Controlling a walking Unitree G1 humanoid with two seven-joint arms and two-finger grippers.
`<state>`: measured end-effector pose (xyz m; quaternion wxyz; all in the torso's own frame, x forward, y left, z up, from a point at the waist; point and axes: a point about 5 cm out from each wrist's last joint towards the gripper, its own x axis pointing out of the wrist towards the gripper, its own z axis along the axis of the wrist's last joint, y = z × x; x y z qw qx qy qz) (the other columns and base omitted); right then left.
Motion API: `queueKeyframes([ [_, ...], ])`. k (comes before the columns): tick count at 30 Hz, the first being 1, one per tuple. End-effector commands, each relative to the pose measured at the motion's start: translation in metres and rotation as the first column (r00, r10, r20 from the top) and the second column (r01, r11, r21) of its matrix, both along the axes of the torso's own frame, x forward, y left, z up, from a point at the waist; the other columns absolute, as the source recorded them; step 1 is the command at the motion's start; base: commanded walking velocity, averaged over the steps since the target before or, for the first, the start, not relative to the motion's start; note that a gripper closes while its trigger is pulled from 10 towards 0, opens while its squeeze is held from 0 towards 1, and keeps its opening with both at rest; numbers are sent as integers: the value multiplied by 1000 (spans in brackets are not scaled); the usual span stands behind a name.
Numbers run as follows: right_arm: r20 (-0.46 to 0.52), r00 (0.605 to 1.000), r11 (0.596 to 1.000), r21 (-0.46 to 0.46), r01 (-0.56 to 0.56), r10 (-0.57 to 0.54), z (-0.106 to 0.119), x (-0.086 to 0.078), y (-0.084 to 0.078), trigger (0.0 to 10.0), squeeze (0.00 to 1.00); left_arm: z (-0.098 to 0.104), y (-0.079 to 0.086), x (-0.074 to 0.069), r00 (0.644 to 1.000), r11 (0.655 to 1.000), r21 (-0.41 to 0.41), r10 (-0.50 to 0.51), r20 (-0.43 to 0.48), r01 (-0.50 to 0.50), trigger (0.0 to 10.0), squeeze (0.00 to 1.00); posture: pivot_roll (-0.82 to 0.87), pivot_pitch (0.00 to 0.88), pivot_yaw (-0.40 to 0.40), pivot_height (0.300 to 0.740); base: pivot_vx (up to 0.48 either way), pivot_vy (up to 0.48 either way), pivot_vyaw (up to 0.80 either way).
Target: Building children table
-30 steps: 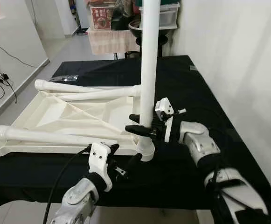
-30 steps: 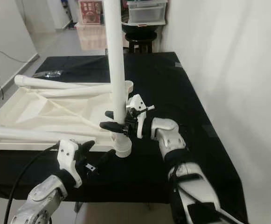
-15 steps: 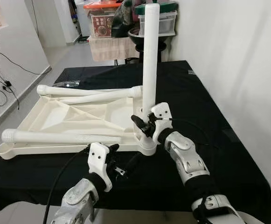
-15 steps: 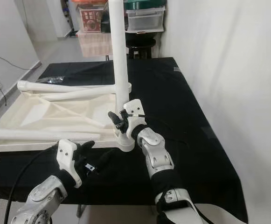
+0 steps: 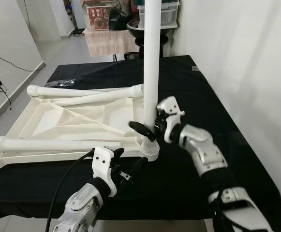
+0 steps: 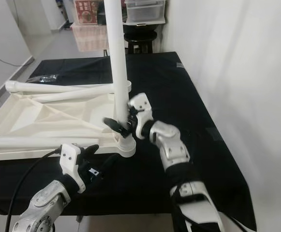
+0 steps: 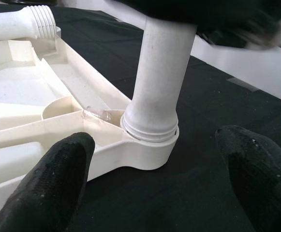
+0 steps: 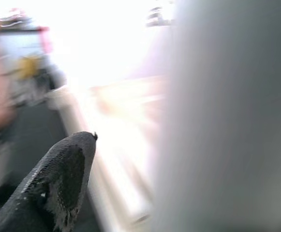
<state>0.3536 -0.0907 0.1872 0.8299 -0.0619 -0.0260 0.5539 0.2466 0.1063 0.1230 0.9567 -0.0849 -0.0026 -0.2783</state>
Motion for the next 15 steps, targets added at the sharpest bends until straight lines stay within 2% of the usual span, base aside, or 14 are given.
queueKeyframes([
  [1, -24, 987, 987, -31, -160, 159, -5, -5, 9, 10000, 0, -3, 1, 1, 1000, 1000, 13, 6, -5, -6, 10000, 0, -33, 13, 27, 740, 0, 0, 0],
  [6, -78, 980, 981, -57, -187, 182, -3, 4, 7, 10000, 0, -4, 1, 1, 1000, 1000, 19, 7, -5, -7, 10000, 0, -19, 7, 27, 740, 0, 0, 0],
  [7, -99, 978, 981, -55, -189, 183, -3, 6, 7, 9569, 0, -4, 1, 1, 1000, 1000, 19, 8, -6, -8, 10000, 0, -19, 7, 27, 740, 0, 0, 0],
  [9, -113, 977, 980, -52, -190, 184, -3, 8, 6, 9569, 0, -4, 1, 1, 1000, 1000, 20, 8, -6, -8, 10000, 0, -15, 6, 27, 740, 0, 0, 0],
  [10, -139, 970, 978, -37, -204, 197, -3, 9, 5, 0, 0, -4, 1, 1, 1000, 1000, 20, 8, -6, -8, 10000, 0, -15, 6, 27, 740, 0, 0, 0],
  [15, -166, 964, 977, -23, -213, 206, -5, 11, 3, 0, 0, -4, 1, 1, 1000, 1000, 21, 8, -7, -7, 10000, 0, -14, 6, 28, 740, 0, 0, 0],
])
